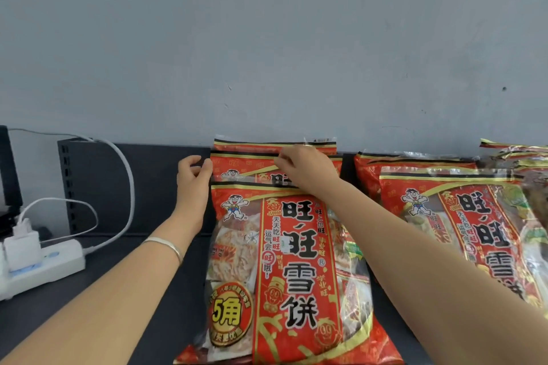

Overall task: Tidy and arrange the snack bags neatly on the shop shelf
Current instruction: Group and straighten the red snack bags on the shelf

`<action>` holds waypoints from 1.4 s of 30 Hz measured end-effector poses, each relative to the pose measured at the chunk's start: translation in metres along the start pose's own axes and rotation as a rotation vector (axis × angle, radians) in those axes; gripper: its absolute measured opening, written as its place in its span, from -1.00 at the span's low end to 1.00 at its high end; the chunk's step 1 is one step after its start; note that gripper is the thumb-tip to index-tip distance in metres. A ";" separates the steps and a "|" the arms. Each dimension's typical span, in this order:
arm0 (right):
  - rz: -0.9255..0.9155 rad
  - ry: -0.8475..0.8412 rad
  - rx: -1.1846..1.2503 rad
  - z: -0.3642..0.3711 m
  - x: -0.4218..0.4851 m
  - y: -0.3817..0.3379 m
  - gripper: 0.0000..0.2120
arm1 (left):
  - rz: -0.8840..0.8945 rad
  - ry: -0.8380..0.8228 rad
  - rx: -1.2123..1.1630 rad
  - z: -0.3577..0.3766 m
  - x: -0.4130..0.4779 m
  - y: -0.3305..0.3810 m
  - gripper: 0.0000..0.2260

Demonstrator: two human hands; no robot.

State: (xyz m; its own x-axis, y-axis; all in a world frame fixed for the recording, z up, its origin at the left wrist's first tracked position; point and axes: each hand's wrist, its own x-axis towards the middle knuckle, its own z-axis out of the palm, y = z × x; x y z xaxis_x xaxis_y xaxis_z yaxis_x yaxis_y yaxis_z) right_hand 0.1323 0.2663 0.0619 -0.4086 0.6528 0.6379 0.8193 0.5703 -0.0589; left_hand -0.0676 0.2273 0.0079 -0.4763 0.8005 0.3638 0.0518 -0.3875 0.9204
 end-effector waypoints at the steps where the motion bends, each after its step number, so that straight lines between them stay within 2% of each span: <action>1: 0.020 -0.066 -0.011 -0.001 -0.004 -0.002 -0.68 | 0.004 0.015 0.042 -0.002 -0.006 -0.002 -0.64; 4: 0.093 -0.253 -0.003 -0.007 -0.014 -0.003 -0.59 | 0.099 0.067 0.338 -0.006 -0.031 0.000 -0.52; 8: 0.150 -0.376 0.023 -0.016 -0.020 0.003 -0.55 | 0.403 0.038 0.781 0.001 -0.075 0.007 -0.52; 12: 0.245 -0.361 0.026 -0.014 -0.022 0.013 -0.58 | 0.449 -0.227 1.140 0.028 -0.116 0.013 -0.49; 17: 0.152 -0.288 -0.035 -0.019 -0.030 0.007 -0.69 | 0.560 -0.214 1.434 0.046 -0.144 0.001 -0.39; 21: 0.049 -0.224 -0.047 -0.023 -0.022 0.009 -0.70 | 0.589 -0.141 1.392 0.043 -0.147 -0.014 -0.43; 26: 0.076 -0.198 -0.075 -0.016 -0.018 0.010 -0.69 | 0.634 -0.094 1.369 0.036 -0.153 -0.028 -0.48; 29: 0.116 -0.097 -0.059 -0.021 -0.028 0.006 -0.71 | 0.617 -0.075 1.375 0.034 -0.157 -0.028 -0.49; 35: 0.184 0.148 -0.062 -0.011 -0.086 -0.007 -0.57 | 0.471 -0.129 1.397 0.031 -0.170 -0.029 -0.44; 39: 0.174 0.090 -0.034 -0.001 -0.124 -0.017 -0.53 | 0.422 -0.144 1.398 0.030 -0.178 -0.031 -0.35; 42: 0.183 0.005 0.020 0.001 -0.148 -0.021 -0.47 | 0.343 -0.230 1.374 0.029 -0.183 -0.021 -0.34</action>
State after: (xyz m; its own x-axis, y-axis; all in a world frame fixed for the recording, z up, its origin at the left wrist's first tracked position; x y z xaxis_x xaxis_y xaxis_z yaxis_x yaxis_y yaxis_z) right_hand 0.1753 0.1581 -0.0319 -0.2513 0.7440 0.6191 0.8716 0.4521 -0.1895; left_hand 0.0437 0.1019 -0.0739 -0.1238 0.8659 0.4847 0.9880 0.0619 0.1418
